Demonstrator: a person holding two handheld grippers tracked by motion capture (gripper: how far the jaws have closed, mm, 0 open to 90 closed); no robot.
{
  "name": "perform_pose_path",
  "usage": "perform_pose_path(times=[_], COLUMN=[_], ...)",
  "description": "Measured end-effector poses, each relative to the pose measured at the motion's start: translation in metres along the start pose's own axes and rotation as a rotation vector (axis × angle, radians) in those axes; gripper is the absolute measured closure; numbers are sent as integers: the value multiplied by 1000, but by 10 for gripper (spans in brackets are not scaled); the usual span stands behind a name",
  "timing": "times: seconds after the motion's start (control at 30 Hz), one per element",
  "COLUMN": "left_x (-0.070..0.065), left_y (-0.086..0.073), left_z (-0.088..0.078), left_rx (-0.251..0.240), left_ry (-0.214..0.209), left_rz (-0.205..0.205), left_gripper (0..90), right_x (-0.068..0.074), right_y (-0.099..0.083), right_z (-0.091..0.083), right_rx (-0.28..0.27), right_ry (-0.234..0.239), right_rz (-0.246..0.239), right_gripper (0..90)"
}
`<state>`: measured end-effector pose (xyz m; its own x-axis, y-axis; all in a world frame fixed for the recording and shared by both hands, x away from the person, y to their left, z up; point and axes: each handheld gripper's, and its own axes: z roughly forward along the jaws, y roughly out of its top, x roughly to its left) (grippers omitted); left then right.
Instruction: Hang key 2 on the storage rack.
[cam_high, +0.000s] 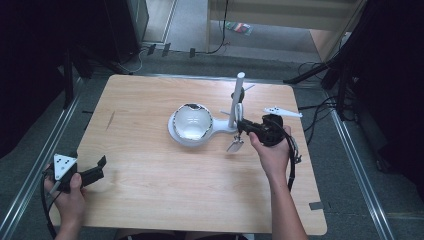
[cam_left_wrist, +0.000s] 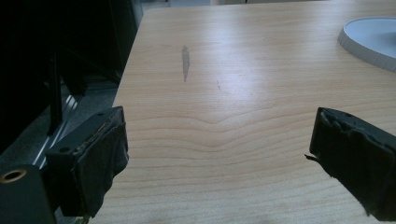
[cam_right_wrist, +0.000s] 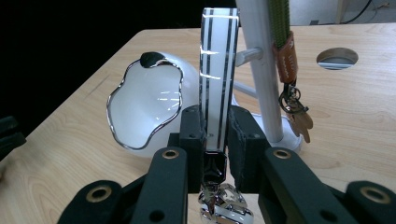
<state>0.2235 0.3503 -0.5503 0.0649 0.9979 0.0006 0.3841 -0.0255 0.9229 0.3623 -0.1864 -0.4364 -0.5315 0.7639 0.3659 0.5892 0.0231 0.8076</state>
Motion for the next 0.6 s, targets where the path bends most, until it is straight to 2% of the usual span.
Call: perform_pose_path(times=[0.17,0.33,0.6], left_x=[0,0,0], left_y=[0,0,0], left_z=[0,0,0], left_rx=[0,0,-1], left_ry=[-1,-2,-2], left_rz=[0,0,0], left_gripper=[45,46,46], right_x=[2,2,3], right_y=[-1,-2,-3], right_z=[3,3,2], right_rx=[-2,-28,-61], right_ry=[-19,-30,-92], right_rz=[-14,-15,-27], right_gripper=[774,769,765])
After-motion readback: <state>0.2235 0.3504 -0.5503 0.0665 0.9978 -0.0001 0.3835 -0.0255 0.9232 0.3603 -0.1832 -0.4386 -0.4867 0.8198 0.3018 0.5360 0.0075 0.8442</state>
